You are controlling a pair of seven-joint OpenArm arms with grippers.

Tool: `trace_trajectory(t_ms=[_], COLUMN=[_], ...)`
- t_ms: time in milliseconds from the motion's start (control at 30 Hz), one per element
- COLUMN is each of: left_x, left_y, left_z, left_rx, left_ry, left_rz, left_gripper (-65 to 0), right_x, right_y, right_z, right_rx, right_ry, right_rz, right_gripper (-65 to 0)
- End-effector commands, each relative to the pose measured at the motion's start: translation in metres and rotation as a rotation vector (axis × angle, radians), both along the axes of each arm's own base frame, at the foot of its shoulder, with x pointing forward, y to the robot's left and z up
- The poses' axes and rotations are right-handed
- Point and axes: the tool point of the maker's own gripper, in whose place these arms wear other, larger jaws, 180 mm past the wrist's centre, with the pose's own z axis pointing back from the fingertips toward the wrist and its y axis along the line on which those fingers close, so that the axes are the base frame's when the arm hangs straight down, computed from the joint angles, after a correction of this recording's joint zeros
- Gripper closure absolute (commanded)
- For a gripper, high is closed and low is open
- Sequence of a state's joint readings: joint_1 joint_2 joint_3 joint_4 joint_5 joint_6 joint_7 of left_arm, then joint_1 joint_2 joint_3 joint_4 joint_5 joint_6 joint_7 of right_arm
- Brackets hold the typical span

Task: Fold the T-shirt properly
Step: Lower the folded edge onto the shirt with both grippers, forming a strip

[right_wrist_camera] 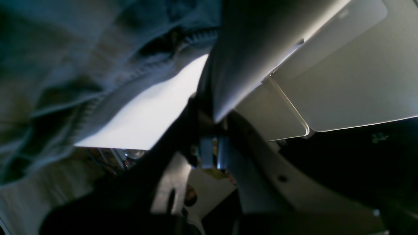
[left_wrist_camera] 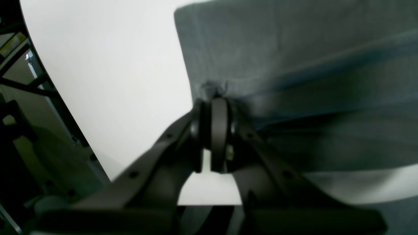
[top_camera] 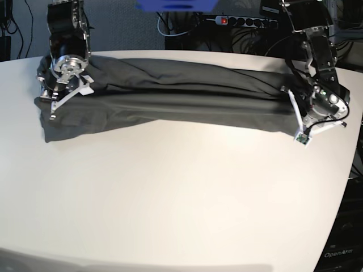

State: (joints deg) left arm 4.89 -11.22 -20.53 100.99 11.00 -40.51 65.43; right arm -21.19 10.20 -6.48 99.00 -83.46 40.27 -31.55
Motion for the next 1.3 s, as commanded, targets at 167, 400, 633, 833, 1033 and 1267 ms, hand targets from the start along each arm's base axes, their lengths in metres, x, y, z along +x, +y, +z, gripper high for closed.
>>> trace_trajectory(t_ms=[167, 400, 633, 833, 1033, 1267], left_x=[-0.006, -0.009, -0.010, -0.015, -0.015, -0.020], left_y=[0.016, 0.015, 0.016, 0.016, 0.016, 0.016], left_z=[0.006, 0.002, 0.001, -0.002, -0.003, -0.005], left_rx=[0.057, 0.052, 0.052, 0.052, 0.053, 0.053], left_ry=[0.003, 0.013, 0.016, 0.030, 0.032, 0.039], left_rz=[0.018, 0.017, 0.017, 0.017, 0.018, 0.016], left_gripper=[-1.9, -1.9, -1.9, -2.0, -5.4, -27.2], right_x=[-0.010, -0.024, -0.022, -0.022, -0.021, -0.024], right_y=[-0.006, -0.011, -0.002, 0.000, 0.001, 0.001], right_z=[0.001, -0.021, -0.025, -0.026, -0.026, -0.027], right_rx=[-0.051, -0.055, -0.048, -0.045, -0.044, -0.044], right_ry=[0.015, 0.092, 0.099, 0.101, 0.100, 0.107], right_rz=[-0.020, -0.031, -0.008, -0.003, -0.001, -0.001], right_gripper=[-0.6, -0.6, -0.6, -1.3, -1.5, -4.6])
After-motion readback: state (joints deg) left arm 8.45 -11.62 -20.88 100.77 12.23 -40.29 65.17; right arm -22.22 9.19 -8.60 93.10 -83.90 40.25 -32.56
